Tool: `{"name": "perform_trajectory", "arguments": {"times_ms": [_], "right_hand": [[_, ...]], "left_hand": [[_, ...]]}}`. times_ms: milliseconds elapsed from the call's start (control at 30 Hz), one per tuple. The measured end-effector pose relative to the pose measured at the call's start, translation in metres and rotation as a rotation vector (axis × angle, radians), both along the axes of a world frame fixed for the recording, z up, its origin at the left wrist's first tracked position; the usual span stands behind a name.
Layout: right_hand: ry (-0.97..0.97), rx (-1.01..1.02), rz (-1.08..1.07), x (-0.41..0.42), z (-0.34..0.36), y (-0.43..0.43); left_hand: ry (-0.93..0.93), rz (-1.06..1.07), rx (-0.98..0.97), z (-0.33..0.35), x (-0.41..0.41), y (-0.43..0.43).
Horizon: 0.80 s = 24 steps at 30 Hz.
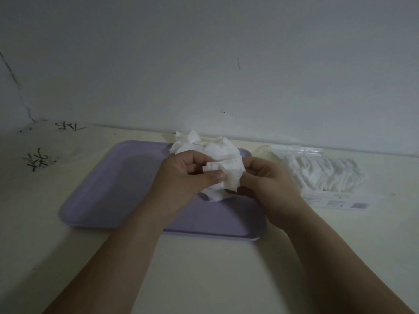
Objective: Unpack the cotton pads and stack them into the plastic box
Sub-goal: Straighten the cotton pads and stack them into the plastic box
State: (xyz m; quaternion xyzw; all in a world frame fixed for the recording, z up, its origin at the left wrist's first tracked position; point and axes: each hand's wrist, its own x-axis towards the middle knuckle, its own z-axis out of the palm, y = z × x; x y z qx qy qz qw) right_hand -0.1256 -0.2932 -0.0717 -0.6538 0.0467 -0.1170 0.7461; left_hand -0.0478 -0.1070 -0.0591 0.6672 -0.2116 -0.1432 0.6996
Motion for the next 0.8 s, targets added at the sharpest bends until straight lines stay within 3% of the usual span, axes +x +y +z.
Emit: {"name": "perform_trajectory", "arguments": {"times_ms": [567,700,800], "right_hand": [[0.018,0.015,-0.012,-0.002,0.003,0.003],[0.016,0.148,0.046,-0.002,0.007,0.004],[0.015,0.156,0.05,-0.001,0.008,0.006]], "left_hand": [[-0.049,0.041,0.041,0.002,-0.003,0.0],[-0.051,0.16,0.03,0.0,-0.002,-0.002],[-0.168,0.253,0.1,0.0,-0.004,-0.004]]}}
